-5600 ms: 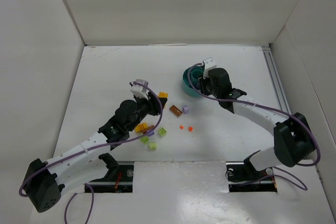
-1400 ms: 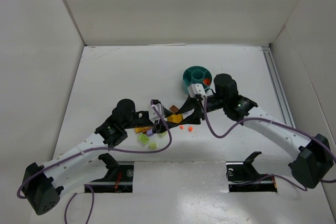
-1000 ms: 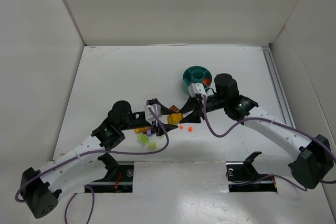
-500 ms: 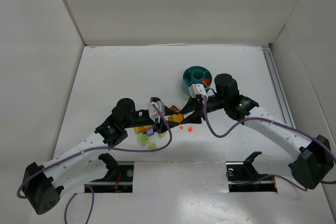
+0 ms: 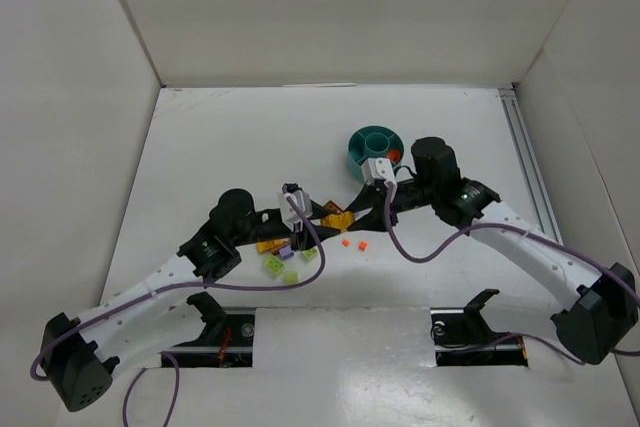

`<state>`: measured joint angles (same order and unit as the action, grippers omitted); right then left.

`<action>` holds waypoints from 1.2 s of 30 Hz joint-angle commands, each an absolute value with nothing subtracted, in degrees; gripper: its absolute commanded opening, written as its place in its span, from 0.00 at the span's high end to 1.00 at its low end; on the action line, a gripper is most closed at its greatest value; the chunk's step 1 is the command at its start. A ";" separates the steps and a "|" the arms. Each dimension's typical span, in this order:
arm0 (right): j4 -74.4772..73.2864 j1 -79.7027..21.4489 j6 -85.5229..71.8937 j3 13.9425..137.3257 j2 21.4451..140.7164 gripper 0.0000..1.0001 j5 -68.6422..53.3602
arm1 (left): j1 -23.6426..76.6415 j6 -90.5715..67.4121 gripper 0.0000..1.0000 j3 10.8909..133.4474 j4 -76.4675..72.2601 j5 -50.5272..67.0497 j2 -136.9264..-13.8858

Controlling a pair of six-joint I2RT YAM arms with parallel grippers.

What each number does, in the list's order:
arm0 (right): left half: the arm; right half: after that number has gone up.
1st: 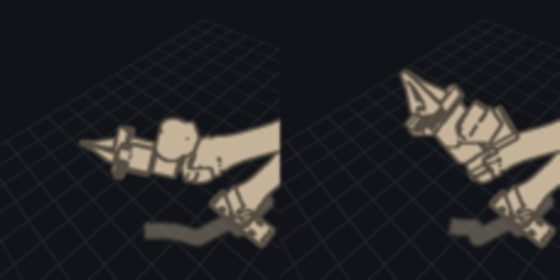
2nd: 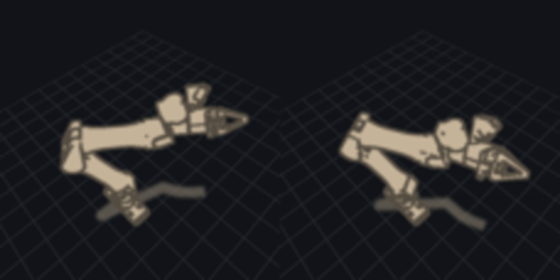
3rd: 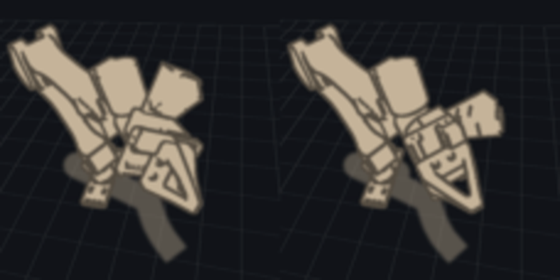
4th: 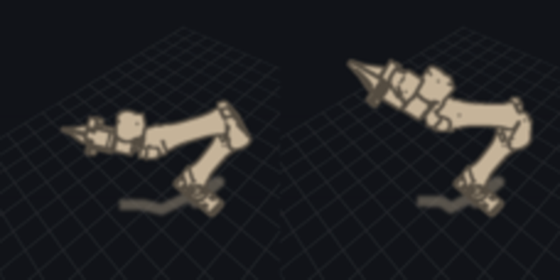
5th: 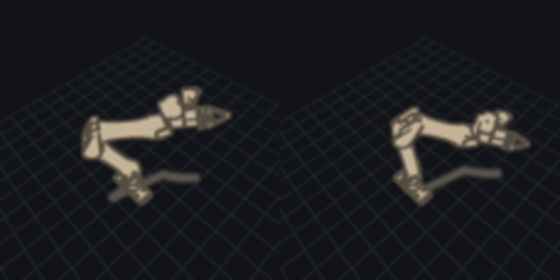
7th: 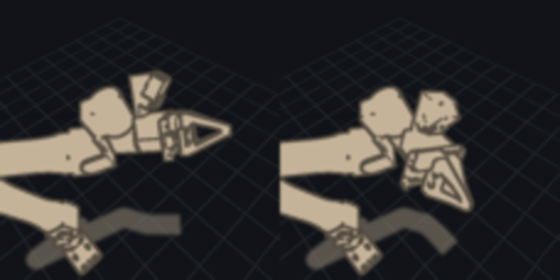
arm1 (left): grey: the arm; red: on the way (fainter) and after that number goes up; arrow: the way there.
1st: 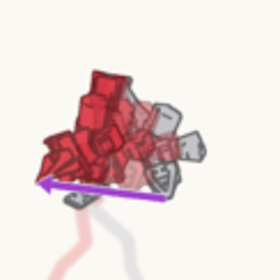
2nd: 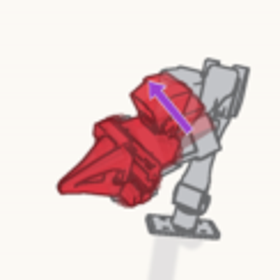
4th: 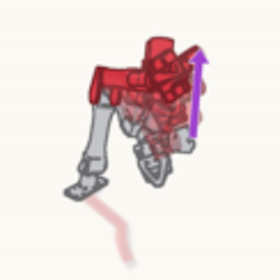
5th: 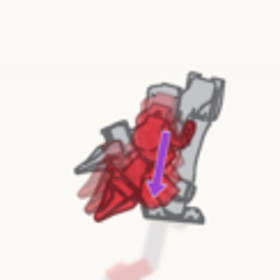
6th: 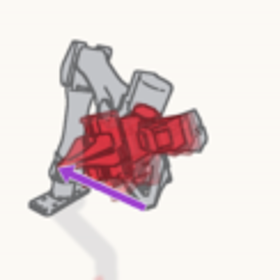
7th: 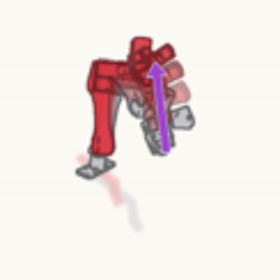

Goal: Sort the legos into containers by color

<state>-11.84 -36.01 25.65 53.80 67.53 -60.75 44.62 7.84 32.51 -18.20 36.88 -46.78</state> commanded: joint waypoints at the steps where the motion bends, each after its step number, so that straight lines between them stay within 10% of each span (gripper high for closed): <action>1: -17.65 -33.66 30.14 56.60 65.57 1.00 -53.81 | 44.65 5.98 1.00 34.10 -20.48 35.08 -43.95; 11: -22.76 -23.55 31.99 55.46 62.84 1.00 -52.31 | 44.65 1.52 1.00 33.05 -22.58 22.71 -43.94; 19: -23.47 -22.85 24.00 61.87 65.82 1.00 -16.64 | 44.65 -10.80 1.00 38.93 -21.62 1.24 -54.48; 36: -23.73 -21.71 21.09 81.12 88.15 1.00 0.53 | 42.37 -17.31 1.00 45.53 -15.29 -9.93 -65.65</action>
